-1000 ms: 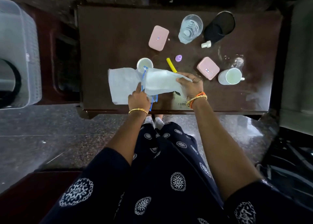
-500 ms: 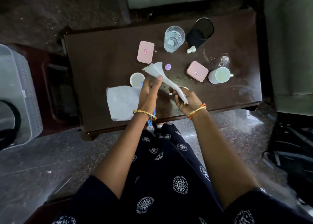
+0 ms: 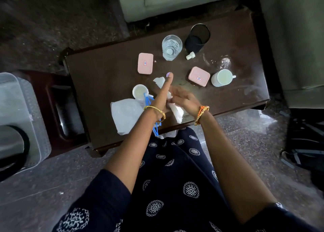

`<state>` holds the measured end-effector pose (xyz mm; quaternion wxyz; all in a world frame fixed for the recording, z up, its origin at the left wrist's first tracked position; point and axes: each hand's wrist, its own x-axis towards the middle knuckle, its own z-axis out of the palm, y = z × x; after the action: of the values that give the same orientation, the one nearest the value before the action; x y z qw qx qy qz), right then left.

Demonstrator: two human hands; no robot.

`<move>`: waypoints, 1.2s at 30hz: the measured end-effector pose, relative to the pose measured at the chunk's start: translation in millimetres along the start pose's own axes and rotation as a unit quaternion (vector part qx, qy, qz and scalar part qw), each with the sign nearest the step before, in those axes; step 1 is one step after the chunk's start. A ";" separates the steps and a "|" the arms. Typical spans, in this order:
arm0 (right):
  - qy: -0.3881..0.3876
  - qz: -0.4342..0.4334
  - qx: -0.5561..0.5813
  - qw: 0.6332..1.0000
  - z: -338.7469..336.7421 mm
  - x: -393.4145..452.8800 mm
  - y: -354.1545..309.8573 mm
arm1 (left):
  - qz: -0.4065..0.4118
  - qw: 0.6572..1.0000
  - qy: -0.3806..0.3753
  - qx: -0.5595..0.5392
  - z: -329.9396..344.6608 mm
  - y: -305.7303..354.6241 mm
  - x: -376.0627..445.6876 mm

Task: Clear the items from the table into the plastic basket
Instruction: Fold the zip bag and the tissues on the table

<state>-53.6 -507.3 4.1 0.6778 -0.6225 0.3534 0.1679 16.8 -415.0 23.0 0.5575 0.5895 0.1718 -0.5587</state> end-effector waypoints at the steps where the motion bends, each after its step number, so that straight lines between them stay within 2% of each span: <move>1: -0.021 0.009 0.012 1.000 -0.6 1.4 1.5 | -0.017 0.999 -0.041 -0.014 2.0 3.7 -1.3; 4: -0.024 0.072 0.060 0.995 -8.3 5.1 3.2 | -0.039 0.995 -0.064 -0.058 4.9 9.3 -1.3; 7: -0.010 0.097 0.066 0.993 -28.0 10.6 4.9 | -0.041 0.992 -0.077 -0.095 8.6 8.4 2.4; 13: 0.008 0.085 0.078 0.993 -57.2 12.4 0.6 | -0.047 0.994 -0.099 -0.021 30.5 8.8 18.8; 16: 0.000 0.091 0.125 0.988 -66.2 11.6 -1.6 | 0.000 0.999 -0.026 0.043 46.6 9.4 25.7; 20: -0.018 0.074 0.185 0.980 -81.4 11.7 -5.1 | 0.072 0.981 0.062 0.168 62.2 11.8 32.8; 23: -0.025 0.065 0.247 0.967 -91.4 12.9 -11.2 | 0.123 0.964 0.090 0.219 70.4 14.3 36.1; 29: -0.047 0.064 0.285 0.955 -115.1 17.9 -24.0 | 0.173 0.942 0.131 0.256 85.8 21.8 43.1; 32: -0.060 0.050 0.250 0.965 -124.7 22.8 -28.7 | 0.183 0.926 0.149 0.294 93.2 24.4 46.4; 36: -0.058 0.049 0.193 0.978 -136.3 29.8 -30.8 | 0.185 0.927 0.158 0.286 101.1 28.8 48.5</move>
<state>-49.2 -650.0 9.3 0.7954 -0.4514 0.3689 0.1655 8.7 -530.4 20.1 0.4240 0.8261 -0.0214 -0.3707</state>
